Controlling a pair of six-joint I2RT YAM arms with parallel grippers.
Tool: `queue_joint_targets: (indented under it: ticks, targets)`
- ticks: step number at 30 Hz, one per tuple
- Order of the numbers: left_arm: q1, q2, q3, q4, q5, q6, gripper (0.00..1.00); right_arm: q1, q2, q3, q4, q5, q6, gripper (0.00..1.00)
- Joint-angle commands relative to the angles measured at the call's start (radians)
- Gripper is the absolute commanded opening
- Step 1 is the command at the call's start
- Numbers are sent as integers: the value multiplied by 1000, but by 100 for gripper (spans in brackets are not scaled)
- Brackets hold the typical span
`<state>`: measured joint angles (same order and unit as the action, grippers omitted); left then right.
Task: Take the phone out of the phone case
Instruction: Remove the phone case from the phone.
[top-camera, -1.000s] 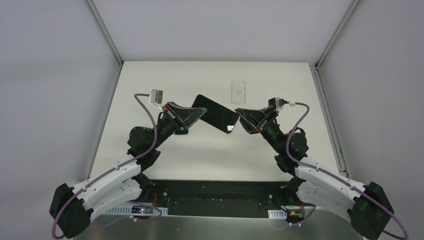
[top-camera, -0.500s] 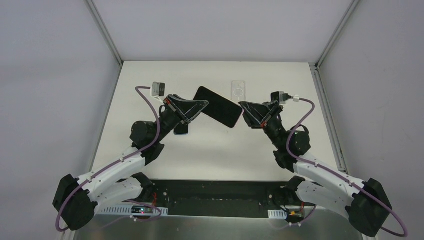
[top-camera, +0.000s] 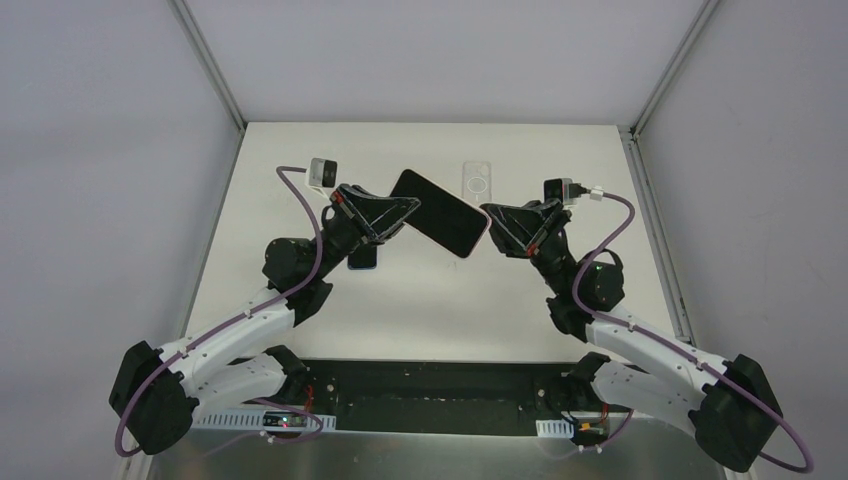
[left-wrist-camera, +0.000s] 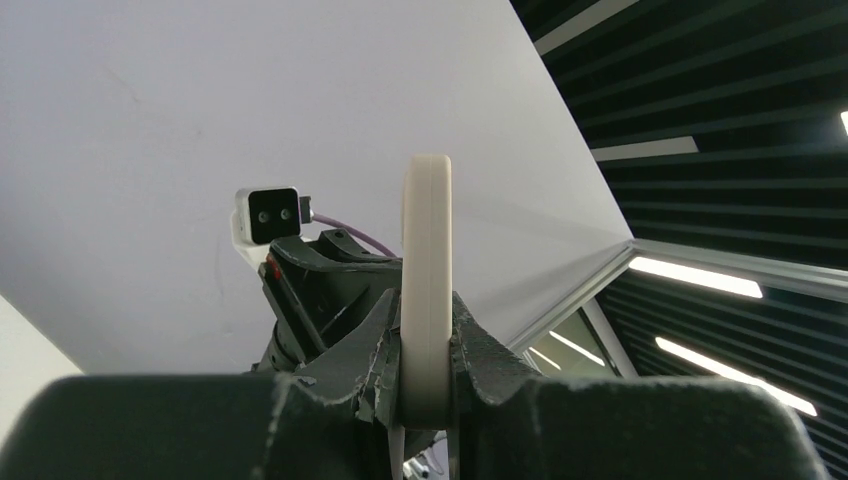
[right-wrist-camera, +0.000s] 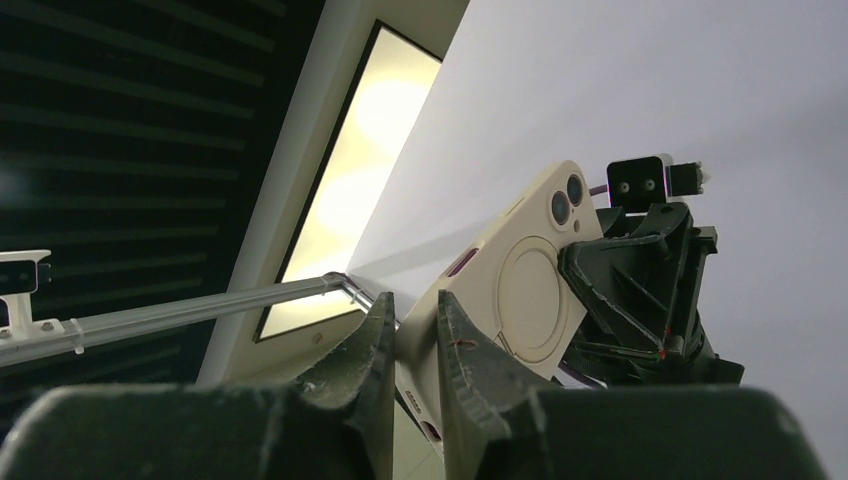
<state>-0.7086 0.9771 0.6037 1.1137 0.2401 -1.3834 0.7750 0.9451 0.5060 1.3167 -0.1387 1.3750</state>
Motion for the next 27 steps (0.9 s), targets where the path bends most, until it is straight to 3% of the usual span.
queue_joint_targets:
  ticks: [1, 3, 4, 8, 11, 17, 22, 27]
  targets:
    - [-18, 18, 31, -49, -3, -10, 0, 8, -18, 4, 71, -208, -41, 0]
    - [-19, 4, 22, -49, -12, -3, 0, 1, -31, -11, 57, -221, -56, 0]
    - [-19, -5, 16, -49, -18, 3, 0, -3, -41, -21, 44, -227, -71, 5]
    - [-18, -48, -7, -49, -43, 34, 0, -23, -137, -54, -113, -240, -141, 43]
    - [-17, -79, -14, -51, -56, 57, 0, -32, -285, -67, -378, -218, -256, 59]
    - [-17, -105, -11, -51, -59, 89, 0, -31, -593, 12, -1033, -78, -537, 75]
    - [-17, -86, -4, -56, -66, 107, 0, -31, -604, 86, -1290, -51, -576, 74]
    - [-16, -61, 8, -66, -71, 119, 0, -6, -566, 104, -1362, 4, -565, 67]
